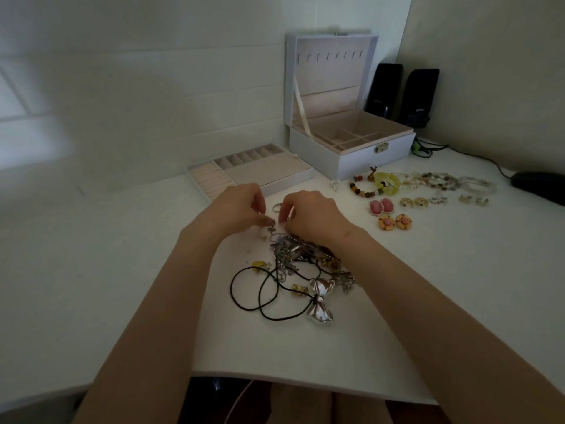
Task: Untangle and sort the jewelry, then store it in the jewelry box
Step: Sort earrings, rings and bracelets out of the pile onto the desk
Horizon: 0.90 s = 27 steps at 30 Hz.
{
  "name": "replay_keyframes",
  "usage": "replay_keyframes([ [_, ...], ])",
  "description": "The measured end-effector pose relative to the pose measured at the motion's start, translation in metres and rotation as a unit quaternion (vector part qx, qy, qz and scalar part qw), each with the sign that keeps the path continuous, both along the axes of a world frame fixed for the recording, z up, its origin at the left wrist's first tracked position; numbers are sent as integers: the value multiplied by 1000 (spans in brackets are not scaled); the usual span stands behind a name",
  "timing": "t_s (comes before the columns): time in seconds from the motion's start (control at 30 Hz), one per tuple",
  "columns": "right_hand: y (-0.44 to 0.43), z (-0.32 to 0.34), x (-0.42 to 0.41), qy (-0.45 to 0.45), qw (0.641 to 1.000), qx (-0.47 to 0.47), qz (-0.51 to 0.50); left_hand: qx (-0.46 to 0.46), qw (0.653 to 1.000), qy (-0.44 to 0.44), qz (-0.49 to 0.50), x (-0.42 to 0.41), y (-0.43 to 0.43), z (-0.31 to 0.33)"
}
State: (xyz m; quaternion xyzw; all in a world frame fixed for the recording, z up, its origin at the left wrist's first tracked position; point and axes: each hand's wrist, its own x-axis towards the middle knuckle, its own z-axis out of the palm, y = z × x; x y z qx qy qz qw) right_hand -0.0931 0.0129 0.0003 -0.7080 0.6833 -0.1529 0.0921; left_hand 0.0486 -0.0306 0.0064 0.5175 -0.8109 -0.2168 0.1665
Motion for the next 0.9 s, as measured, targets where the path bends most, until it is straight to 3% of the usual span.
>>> replay_keyframes([
  [0.07, 2, -3, -2, -25, 1000, -9, 6, 8, 1000, 0, -13, -2, 3, 6],
  [0.13, 2, -5, -7, -122, 992, -38, 9, 47, 998, 2, -50, -3, 8, 12],
  [0.23, 7, -4, -18, -285, 955, -70, 28, 107, 987, -27, -121, -3, 18, 20],
  [0.4, 21, 5, -28, -410, 904, -115, 26, 178, 947, -88, -254, -13, 34, 24],
  [0.57, 37, 4, -36, -440, 893, -93, 21, 161, 938, -138, -275, -20, 43, 22],
  [0.9, 53, -3, -48, -564, 825, -38, 0, 118, 928, -204, -289, -27, 48, 18],
])
